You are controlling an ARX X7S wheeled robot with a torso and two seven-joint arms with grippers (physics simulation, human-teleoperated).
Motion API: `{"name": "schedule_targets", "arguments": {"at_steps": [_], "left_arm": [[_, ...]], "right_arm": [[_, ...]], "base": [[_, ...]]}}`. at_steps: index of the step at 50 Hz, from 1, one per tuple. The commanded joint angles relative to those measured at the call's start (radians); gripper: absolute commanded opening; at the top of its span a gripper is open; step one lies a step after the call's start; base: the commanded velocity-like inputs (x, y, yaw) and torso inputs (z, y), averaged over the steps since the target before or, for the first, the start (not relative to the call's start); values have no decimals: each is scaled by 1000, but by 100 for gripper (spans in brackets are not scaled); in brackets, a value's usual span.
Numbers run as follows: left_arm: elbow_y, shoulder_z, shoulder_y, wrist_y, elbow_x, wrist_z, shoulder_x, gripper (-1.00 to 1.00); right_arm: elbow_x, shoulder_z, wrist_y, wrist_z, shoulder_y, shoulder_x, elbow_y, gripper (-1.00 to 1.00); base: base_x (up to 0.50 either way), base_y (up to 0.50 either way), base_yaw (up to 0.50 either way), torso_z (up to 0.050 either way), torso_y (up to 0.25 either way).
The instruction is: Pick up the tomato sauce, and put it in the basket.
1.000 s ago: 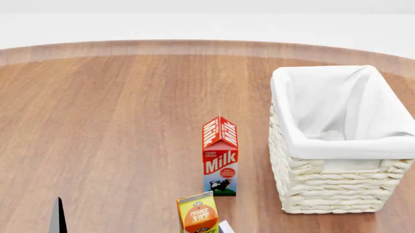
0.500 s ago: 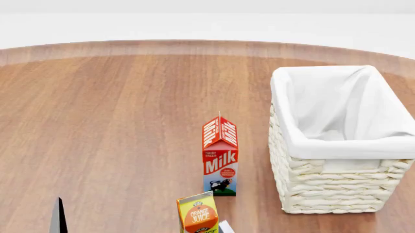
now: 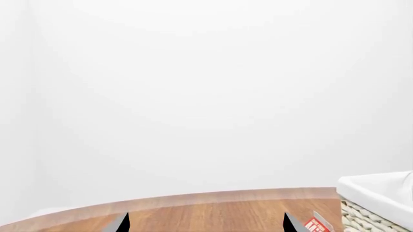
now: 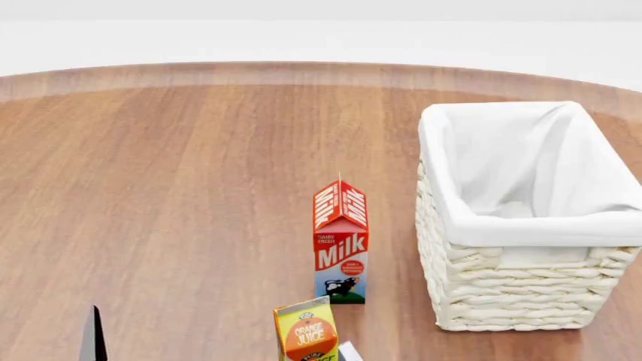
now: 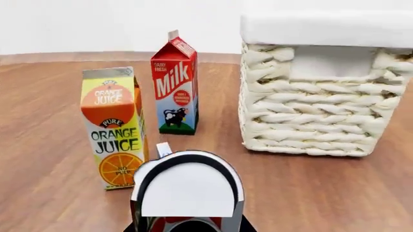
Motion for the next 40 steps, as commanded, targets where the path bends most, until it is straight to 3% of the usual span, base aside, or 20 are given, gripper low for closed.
{"name": "schedule_targets", "arguments": {"at_steps": [1,18,26,40], "left_arm": [[-2,4,-3,0,-5,-6,-5,100],[-6,3,-5,5,-17,-14,-14,100],[-9,4,-7,6,-21,-17,-16,100],[-16,10,-14,3,-23,-24,-20,100]], "right_arm": [[103,88,173,93,-74,75,-509,-100],[169,134,261,191,100,95,-649,-100],[209,129,369,235,280,119,-605,-100],[255,63,586,297,738,149,-439,-100]], "base": [[0,0,0,0,0],[0,0,0,0,0],[0,0,0,0,0],[0,0,0,0,1]]}}
